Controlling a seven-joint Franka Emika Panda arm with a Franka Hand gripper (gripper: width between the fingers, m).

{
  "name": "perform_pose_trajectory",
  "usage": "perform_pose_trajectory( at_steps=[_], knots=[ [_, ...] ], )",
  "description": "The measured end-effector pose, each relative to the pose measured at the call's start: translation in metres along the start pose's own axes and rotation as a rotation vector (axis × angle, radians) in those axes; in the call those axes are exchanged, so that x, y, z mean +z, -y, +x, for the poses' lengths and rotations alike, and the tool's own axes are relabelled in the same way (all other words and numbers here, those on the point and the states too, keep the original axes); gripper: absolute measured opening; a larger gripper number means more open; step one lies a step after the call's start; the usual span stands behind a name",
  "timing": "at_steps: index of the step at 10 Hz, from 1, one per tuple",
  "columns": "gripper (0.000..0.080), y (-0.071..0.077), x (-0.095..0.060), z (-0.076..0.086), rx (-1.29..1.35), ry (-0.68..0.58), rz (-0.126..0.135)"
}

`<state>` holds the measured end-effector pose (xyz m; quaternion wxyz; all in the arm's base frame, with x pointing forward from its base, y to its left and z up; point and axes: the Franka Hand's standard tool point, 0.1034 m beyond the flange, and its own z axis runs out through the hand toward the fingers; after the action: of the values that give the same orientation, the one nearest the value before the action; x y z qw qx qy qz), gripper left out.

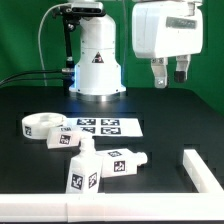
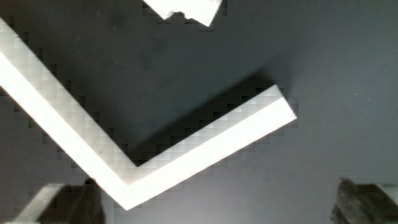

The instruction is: Assemble stool

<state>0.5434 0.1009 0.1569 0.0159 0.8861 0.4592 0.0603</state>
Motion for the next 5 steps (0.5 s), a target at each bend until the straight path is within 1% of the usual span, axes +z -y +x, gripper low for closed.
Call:
perform_pose_trajectory(
  at_steps=[4, 5],
  knots=[
    [0.0649, 0.0006, 0.0007, -0.0017, 0.001, 0.002, 0.001],
    [0.0649, -0.0016, 0.0019, -0.0042, -0.013, 0.004, 0.002]
  ],
)
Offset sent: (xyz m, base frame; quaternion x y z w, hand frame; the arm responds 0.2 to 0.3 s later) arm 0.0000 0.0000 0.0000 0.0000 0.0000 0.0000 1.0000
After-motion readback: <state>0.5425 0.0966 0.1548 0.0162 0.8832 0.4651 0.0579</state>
